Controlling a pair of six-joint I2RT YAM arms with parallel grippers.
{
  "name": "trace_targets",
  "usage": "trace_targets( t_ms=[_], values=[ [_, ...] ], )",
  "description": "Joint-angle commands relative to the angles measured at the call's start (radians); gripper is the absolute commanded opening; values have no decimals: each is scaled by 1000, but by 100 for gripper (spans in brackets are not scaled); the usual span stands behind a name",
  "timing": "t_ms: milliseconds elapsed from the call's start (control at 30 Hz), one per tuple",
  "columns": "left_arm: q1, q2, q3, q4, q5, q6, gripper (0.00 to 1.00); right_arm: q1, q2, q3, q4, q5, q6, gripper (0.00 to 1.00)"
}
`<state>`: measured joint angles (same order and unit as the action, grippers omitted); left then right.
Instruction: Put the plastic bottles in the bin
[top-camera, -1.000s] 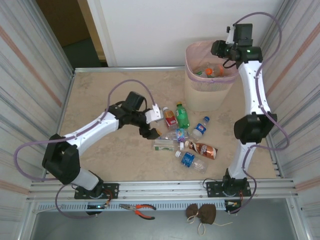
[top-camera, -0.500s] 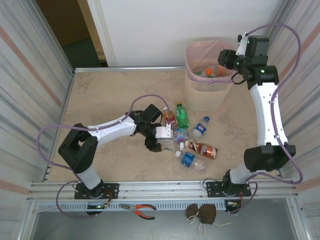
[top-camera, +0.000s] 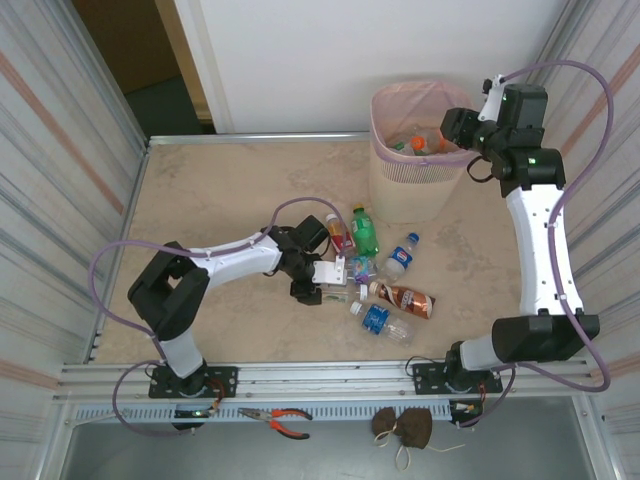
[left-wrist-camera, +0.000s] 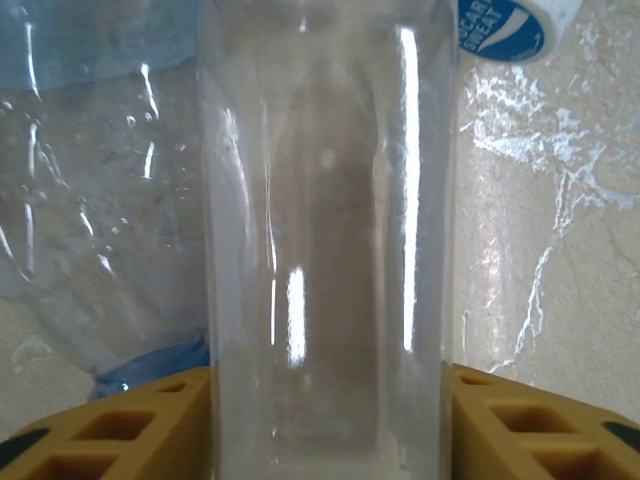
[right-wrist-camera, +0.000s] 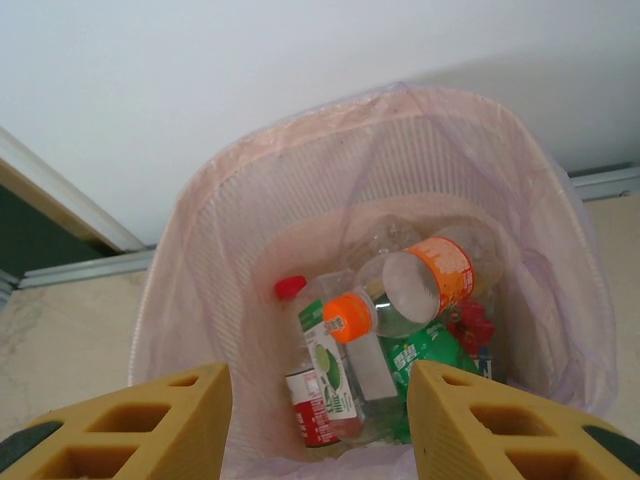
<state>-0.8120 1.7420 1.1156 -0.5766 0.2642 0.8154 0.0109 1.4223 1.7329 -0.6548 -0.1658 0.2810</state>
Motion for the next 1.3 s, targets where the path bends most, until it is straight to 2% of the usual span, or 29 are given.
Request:
trace_targets(
  t_ms=[0, 200, 367, 467, 633, 767, 1100, 1267],
  values=[
    [-4, -18, -12, -36, -20, 13, 49, -6, -38, -19, 24, -19, 20, 48],
    [-1, -64, -14, -60, -27, 7, 39, -6, -64, -35, 27, -29, 29, 48],
    [19, -133, -14, -77, -14, -8, 35, -5, -86, -44, 28, -48, 39, 48],
    [44, -197, -12, -80, 17, -25, 34, -4, -100, -53, 29, -79, 54, 48],
    [105, -306, -9, -20, 142, -107, 33, 21, -130, -102, 49, -155, 106, 48],
    [147, -366, -9, 82, 208, -202, 33, 82, -149, -151, 66, -182, 164, 49],
    [190, -388, 42, 293, 236, -447, 34, 306, -125, -201, 93, -229, 291, 60],
    [198, -377, 60, 388, 245, -561, 36, 358, -115, -243, 116, -254, 338, 65]
  ],
)
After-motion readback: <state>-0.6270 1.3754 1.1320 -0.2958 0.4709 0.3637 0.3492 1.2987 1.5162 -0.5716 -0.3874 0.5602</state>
